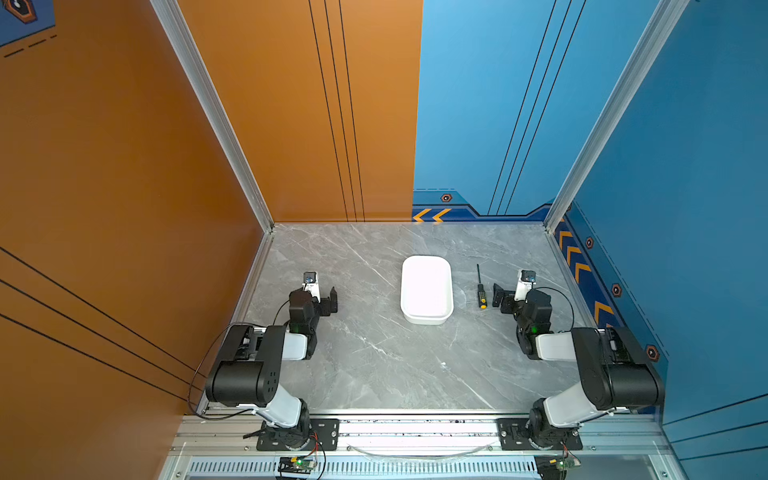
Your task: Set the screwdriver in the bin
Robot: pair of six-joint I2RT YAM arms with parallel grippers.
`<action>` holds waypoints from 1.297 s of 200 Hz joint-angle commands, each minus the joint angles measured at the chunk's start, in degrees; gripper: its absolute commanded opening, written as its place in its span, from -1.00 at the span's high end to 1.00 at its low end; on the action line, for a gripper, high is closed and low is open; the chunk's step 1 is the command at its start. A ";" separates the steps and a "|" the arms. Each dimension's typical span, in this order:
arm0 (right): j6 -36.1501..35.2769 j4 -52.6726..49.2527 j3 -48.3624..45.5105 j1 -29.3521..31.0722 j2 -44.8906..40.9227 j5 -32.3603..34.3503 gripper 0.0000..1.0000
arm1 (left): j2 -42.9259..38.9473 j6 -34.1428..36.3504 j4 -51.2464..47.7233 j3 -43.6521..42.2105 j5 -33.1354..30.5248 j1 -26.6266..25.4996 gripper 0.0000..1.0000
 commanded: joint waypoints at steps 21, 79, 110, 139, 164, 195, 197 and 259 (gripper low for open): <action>0.73 -1.17 1.11 0.08 0.26 1.33 -1.00 | 0.00 0.12 -0.78 1.16 3.27 1.07 -0.96; 0.69 -1.20 1.09 0.08 0.25 1.27 -0.99 | -3.29 -0.19 -6.75 3.04 4.45 1.57 -0.96; 0.05 -8.77 4.00 0.99 -3.00 2.63 -0.79 | -11.87 -1.27 -28.44 12.10 5.81 0.67 -0.96; 3.09 -38.97 17.46 2.05 -9.62 0.50 -0.77 | -12.19 -7.77 -30.73 16.69 15.92 -1.29 -0.96; 7.56 -56.80 27.84 3.53 -8.99 -1.95 -0.80 | -8.02 -10.06 -35.69 22.70 24.02 -3.97 -0.96; 10.01 -69.54 36.76 5.45 -2.37 -6.15 -0.81 | -0.97 -14.36 -36.16 28.87 41.60 -5.04 -0.96; 10.15 -70.01 37.19 5.51 -1.83 -6.36 -0.81 | -0.62 -14.66 -36.15 29.22 42.56 -5.09 -0.96; 12.20 -78.83 46.30 9.90 10.77 -5.78 -0.68 | 4.82 -16.65 -36.29 31.26 54.91 -6.40 -0.96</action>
